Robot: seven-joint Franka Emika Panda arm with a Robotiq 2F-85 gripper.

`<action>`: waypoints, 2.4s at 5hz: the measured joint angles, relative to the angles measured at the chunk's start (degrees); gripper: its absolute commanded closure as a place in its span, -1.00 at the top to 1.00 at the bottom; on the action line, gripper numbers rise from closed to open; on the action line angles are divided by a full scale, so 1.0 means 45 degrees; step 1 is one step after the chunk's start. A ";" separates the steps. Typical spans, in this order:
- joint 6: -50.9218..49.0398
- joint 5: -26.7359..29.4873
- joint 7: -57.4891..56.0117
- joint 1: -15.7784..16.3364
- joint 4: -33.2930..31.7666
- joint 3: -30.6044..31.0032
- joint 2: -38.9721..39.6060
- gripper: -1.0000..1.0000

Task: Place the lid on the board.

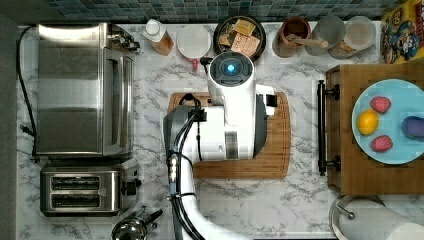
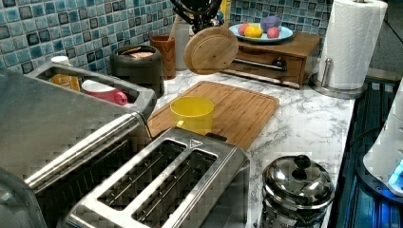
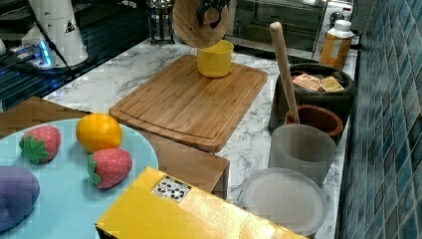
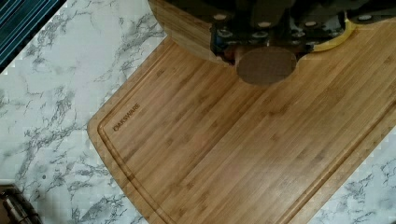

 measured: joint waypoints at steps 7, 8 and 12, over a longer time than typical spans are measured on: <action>0.2132 -0.0589 0.1058 -0.0644 -0.2524 -0.1469 -0.0503 -1.00; 0.2916 -0.1832 0.1343 -0.0890 -0.3668 -0.1973 -0.1855 -1.00; 0.6130 -0.4793 0.3410 -0.1418 -0.4862 -0.1466 -0.2895 -1.00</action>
